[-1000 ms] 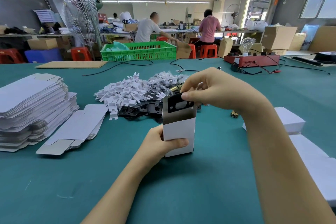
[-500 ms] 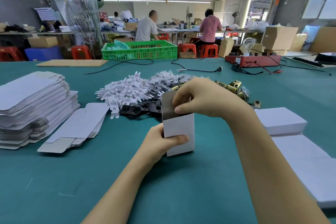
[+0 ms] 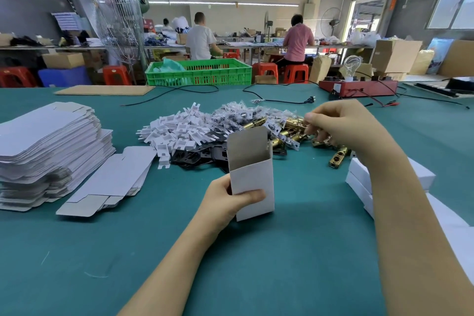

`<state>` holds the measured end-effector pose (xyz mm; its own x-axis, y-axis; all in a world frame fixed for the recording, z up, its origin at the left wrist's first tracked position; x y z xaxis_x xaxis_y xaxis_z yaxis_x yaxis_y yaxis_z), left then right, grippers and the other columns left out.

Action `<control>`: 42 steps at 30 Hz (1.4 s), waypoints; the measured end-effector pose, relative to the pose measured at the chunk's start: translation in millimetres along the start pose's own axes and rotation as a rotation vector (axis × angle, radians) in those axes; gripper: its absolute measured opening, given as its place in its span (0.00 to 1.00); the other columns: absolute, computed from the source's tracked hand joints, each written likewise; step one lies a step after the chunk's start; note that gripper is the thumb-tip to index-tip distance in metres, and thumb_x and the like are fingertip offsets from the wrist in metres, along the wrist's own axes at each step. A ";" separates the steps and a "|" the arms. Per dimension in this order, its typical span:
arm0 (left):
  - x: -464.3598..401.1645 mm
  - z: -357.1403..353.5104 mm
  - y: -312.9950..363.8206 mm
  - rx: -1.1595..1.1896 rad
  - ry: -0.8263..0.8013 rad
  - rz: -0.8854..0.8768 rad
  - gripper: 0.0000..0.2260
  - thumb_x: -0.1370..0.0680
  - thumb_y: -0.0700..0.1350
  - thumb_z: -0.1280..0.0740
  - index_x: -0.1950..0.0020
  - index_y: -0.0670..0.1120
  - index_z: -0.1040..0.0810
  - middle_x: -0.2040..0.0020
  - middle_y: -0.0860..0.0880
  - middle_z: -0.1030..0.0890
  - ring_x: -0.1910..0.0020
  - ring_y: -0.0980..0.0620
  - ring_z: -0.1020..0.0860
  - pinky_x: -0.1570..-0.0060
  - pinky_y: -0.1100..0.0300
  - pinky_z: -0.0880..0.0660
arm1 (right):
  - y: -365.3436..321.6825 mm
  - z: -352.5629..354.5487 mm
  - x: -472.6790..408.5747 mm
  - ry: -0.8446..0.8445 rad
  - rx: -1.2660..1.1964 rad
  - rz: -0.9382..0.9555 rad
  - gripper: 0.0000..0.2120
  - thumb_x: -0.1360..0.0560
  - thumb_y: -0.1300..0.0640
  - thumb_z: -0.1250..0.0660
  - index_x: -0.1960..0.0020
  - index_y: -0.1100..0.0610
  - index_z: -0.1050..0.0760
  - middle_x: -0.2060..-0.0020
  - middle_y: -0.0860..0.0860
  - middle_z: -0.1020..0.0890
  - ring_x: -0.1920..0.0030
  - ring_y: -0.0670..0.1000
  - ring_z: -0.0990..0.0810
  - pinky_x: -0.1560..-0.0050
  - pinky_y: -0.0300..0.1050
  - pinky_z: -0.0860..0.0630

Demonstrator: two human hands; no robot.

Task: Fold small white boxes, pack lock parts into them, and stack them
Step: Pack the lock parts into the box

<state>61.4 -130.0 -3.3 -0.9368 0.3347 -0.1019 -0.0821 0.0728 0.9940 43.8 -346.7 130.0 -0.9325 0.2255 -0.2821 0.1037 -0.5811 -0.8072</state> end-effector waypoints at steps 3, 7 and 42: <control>-1.1 13.7 0.0 0.136 0.190 -0.019 0.10 0.31 0.38 0.23 0.53 0.48 0.16 0.57 0.52 0.13 0.59 0.55 0.15 0.65 0.67 0.23 | 28.1 1.2 -5.1 0.036 0.002 -0.123 0.10 0.22 0.54 0.36 0.58 0.56 0.19 0.68 0.47 0.16 0.72 0.43 0.24 0.69 0.39 0.31; -2.1 34.0 -3.8 0.213 0.422 -0.043 0.08 0.30 0.40 0.23 0.54 0.47 0.17 0.60 0.54 0.14 0.63 0.58 0.16 0.68 0.67 0.23 | 48.1 -11.4 -7.4 0.061 -0.068 -0.195 0.11 0.21 0.55 0.37 0.60 0.56 0.21 0.68 0.48 0.17 0.70 0.45 0.23 0.69 0.39 0.32; -14.0 39.0 -19.5 0.209 0.423 -0.050 0.07 0.26 0.42 0.26 0.50 0.49 0.21 0.61 0.58 0.15 0.63 0.60 0.18 0.67 0.69 0.25 | 41.1 -237.2 -147.3 -0.396 0.826 0.228 0.22 0.18 0.60 0.48 0.25 0.63 0.42 0.23 0.54 0.45 0.22 0.57 0.54 0.28 0.58 0.42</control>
<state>89.3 -99.5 -22.9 -0.9933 -0.0832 -0.0803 -0.1007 0.2811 0.9544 267.5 -218.4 15.3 -0.9854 -0.1560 -0.0685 0.1617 -0.9829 -0.0884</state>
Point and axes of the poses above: each hand's wrist, its own x-axis away from the middle knuckle, its own z-axis out of the back of the hand, y = z × x, the point moved 6 cm from there along -x, towards the middle knuckle
